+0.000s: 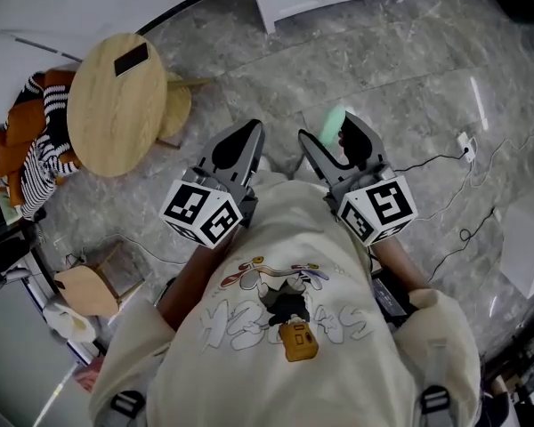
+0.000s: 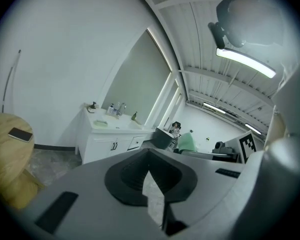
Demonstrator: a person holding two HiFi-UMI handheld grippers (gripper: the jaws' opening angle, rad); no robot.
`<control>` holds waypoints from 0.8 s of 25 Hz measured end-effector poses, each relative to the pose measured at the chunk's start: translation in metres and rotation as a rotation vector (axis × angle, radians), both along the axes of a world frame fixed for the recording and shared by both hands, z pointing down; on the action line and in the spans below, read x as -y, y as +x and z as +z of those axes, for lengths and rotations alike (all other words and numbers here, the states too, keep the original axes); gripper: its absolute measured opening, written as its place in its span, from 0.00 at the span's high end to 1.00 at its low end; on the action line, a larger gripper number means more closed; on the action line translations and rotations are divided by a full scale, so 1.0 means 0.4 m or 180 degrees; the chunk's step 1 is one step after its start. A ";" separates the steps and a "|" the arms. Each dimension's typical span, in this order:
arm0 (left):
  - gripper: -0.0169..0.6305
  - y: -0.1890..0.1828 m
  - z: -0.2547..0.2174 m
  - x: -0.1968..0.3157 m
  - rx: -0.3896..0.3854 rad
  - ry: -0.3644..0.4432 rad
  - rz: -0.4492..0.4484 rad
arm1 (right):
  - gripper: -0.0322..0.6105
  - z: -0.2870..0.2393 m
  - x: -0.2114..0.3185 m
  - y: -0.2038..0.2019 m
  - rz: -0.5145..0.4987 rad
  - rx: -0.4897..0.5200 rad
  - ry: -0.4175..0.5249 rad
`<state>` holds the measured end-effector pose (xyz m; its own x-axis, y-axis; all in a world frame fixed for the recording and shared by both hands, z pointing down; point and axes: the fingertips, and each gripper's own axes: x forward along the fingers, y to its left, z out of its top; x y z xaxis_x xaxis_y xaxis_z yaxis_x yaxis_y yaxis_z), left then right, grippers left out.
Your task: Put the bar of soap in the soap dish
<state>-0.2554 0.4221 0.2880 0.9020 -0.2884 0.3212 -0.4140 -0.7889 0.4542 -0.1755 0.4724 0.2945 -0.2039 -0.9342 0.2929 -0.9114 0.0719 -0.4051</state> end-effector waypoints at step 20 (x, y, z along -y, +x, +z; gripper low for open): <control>0.96 0.193 0.057 0.069 0.0004 -0.0393 -0.0052 | 0.50 0.009 0.054 0.244 0.0303 0.0179 0.0061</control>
